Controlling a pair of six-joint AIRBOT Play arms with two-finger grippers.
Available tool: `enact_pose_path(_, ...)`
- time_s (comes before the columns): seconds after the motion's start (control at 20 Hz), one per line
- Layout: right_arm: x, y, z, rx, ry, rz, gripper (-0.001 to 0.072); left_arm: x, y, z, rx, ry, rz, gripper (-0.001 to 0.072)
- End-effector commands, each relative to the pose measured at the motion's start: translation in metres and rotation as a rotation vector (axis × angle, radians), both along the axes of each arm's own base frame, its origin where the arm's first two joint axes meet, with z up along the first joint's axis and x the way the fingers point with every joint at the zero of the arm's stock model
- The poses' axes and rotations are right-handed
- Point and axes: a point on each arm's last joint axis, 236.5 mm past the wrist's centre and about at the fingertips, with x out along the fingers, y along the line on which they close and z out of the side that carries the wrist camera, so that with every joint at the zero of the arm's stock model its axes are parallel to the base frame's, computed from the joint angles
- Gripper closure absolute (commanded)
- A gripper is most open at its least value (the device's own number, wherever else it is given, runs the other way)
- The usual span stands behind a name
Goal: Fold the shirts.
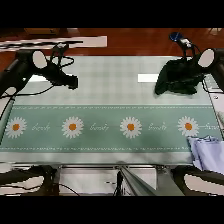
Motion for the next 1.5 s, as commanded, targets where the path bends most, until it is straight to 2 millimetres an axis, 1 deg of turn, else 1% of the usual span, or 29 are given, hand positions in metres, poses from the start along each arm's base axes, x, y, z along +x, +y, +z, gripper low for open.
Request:
enact_pose_path(0.0, 0.015, 0.002, 0.008, 0.008, -0.073, -0.002, 0.0278, 0.006, -0.006, -0.005, -0.023, -0.006, 0.005, 0.0103)
enact_pose_path(0.05, 0.031, 0.001, 0.018, 0.002, -0.153, 0.001, 0.0277, 0.013, -0.007, -0.004, -0.03, -0.036, 0.01, 0.0102)
enact_pose_path(0.1, 0.05, -0.005, 0.032, -0.026, -0.247, 0.004, 0.0277, 0.022, -0.008, 0.001, -0.037, -0.076, 0.015, 0.01)
enact_pose_path(0.15, 0.071, -0.016, 0.056, -0.085, -0.365, 0.007, 0.0277, 0.033, -0.008, 0.012, -0.045, -0.122, 0.022, 0.0091)
enact_pose_path(0.2, 0.089, -0.032, 0.083, -0.163, -0.476, 0.005, 0.0277, 0.048, -0.005, 0.029, -0.058, -0.186, 0.035, 0.0089)
enact_pose_path(0.25, 0.105, -0.053, 0.118, -0.25, -0.594, -0.007, 0.0276, 0.068, 0.0, 0.053, -0.074, -0.273, 0.058, 0.0081)
enact_pose_path(0.3, 0.114, -0.077, 0.149, -0.312, -0.68, -0.047, 0.0277, 0.086, 0.009, 0.078, -0.089, -0.358, 0.084, 0.0081)
enact_pose_path(0.35, 0.118, -0.109, 0.178, -0.35, -0.744, -0.123, 0.0277, 0.102, 0.021, 0.105, -0.099, -0.437, 0.114, 0.0081)
enact_pose_path(0.4, 0.118, -0.142, 0.195, -0.351, -0.776, -0.214, 0.0277, 0.111, 0.034, 0.125, -0.103, -0.484, 0.14, 0.0082)
enact_pose_path(0.45, 0.115, -0.179, 0.206, -0.318, -0.799, -0.332, 0.0277, 0.115, 0.048, 0.14, -0.1, -0.508, 0.164, 0.0082)
enact_pose_path(0.5, 0.11, -0.213, 0.209, -0.274, -0.811, -0.446, 0.0277, 0.115, 0.06, 0.147, -0.095, -0.511, 0.182, 0.0082)
enact_pose_path(0.55, 0.102, -0.247, 0.204, -0.22, -0.804, -0.558, 0.0276, 0.112, 0.071, 0.149, -0.088, -0.496, 0.198, 0.0083)
enact_pose_path(0.6, 0.095, -0.272, 0.192, -0.167, -0.784, -0.637, 0.0276, 0.106, 0.079, 0.144, -0.079, -0.459, 0.209, 0.0083)
enact_pose_path(0.65, 0.088, -0.293, 0.174, -0.1, -0.745, -0.714, 0.0249, 0.098, 0.084, 0.135, -0.07, -0.408, 0.214, 0.0084)
enact_pose_path(0.7, 0.084, -0.306, 0.151, -0.033, -0.696, -0.773, 0.0208, 0.088, 0.087, 0.124, -0.061, -0.348, 0.215, 0.0084)
enact_pose_path(0.75, 0.082, -0.313, 0.124, 0.036, -0.63, -0.801, 0.0164, 0.077, 0.089, 0.114, -0.05, -0.283, 0.21, 0.0084)
enact_pose_path(0.8, 0.082, -0.311, 0.097, 0.099, -0.561, -0.798, 0.0163, 0.068, 0.089, 0.106, -0.038, -0.235, 0.191, 0.0084)
enact_pose_path(0.85, 0.085, -0.306, 0.075, 0.158, -0.505, -0.787, 0.0163, 0.06, 0.089, 0.1, -0.029, -0.198, 0.177, 0.0084)
enact_pose_path(0.95, 0.093, -0.293, 0.036, 0.242, -0.422, -0.765, 0.0163, 0.053, 0.088, 0.096, -0.026, -0.163, 0.173, 0.0084)
enact_pose_path(1.0, 0.099, -0.285, 0.019, 0.266, -0.395, -0.749, 0.0163, 0.051, 0.088, 0.095, -0.025, -0.154, 0.172, 0.0084)
enact_pose_path(1.1, 0.11, -0.271, -0.008, 0.273, -0.358, -0.713, 0.0163, 0.05, 0.088, 0.094, -0.025, -0.146, 0.171, 0.0084)
enact_pose_path(1.25, 0.123, -0.25, -0.042, 0.265, -0.316, -0.663, 0.0164, 0.05, 0.085, 0.095, -0.037, -0.145, 0.169, 0.0084)
enact_pose_path(1.45, 0.14, -0.227, -0.076, 0.263, -0.296, -0.629, 0.0167, 0.05, 0.082, 0.095, -0.047, -0.145, 0.165, 0.0084)
